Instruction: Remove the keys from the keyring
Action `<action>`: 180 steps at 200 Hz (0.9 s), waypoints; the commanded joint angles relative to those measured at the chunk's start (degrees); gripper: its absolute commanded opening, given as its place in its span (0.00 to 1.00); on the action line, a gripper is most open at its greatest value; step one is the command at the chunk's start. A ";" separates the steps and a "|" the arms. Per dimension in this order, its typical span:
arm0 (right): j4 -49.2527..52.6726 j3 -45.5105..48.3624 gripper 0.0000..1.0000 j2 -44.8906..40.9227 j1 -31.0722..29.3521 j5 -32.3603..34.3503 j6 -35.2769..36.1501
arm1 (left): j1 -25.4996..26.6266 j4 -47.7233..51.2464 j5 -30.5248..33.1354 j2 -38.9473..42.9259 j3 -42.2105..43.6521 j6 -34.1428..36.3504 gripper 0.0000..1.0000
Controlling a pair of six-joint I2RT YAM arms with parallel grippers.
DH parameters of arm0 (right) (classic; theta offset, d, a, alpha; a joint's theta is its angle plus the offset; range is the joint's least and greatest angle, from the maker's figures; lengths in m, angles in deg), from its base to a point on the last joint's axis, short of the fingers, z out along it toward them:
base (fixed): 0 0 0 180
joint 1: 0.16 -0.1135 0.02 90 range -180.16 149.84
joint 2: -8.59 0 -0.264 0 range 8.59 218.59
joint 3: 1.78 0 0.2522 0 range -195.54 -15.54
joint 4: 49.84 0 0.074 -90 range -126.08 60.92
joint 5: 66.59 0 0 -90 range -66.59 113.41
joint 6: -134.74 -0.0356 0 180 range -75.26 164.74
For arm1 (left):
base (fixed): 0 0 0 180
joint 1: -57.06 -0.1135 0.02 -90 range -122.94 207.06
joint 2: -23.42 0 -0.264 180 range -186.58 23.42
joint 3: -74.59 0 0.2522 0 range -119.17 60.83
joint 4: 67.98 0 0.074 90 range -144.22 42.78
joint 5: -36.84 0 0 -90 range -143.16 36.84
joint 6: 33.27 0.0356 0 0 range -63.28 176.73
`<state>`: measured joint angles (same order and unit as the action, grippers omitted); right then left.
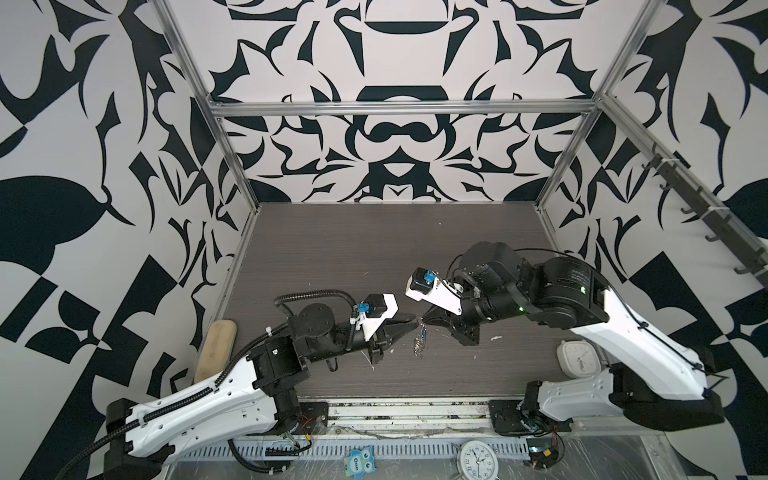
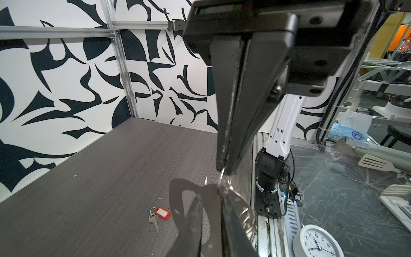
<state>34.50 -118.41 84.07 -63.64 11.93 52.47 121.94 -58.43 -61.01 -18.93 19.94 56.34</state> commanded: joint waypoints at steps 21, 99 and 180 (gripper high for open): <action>3.06 -2.99 0.00 1.21 -0.06 -0.05 1.85 | -0.14 2.74 -1.87 0.18 -2.91 1.13 0.22; 2.58 -2.96 0.00 1.39 -0.04 0.23 2.08 | -0.11 3.61 -6.29 -2.61 -4.29 1.26 0.16; 3.41 -3.22 0.00 1.99 -0.04 -1.39 2.65 | -0.11 3.72 -8.12 -3.68 -4.99 1.44 0.16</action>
<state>39.55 -119.48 86.17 -63.62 11.66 54.02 121.83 -55.31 -66.74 -21.86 17.52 57.57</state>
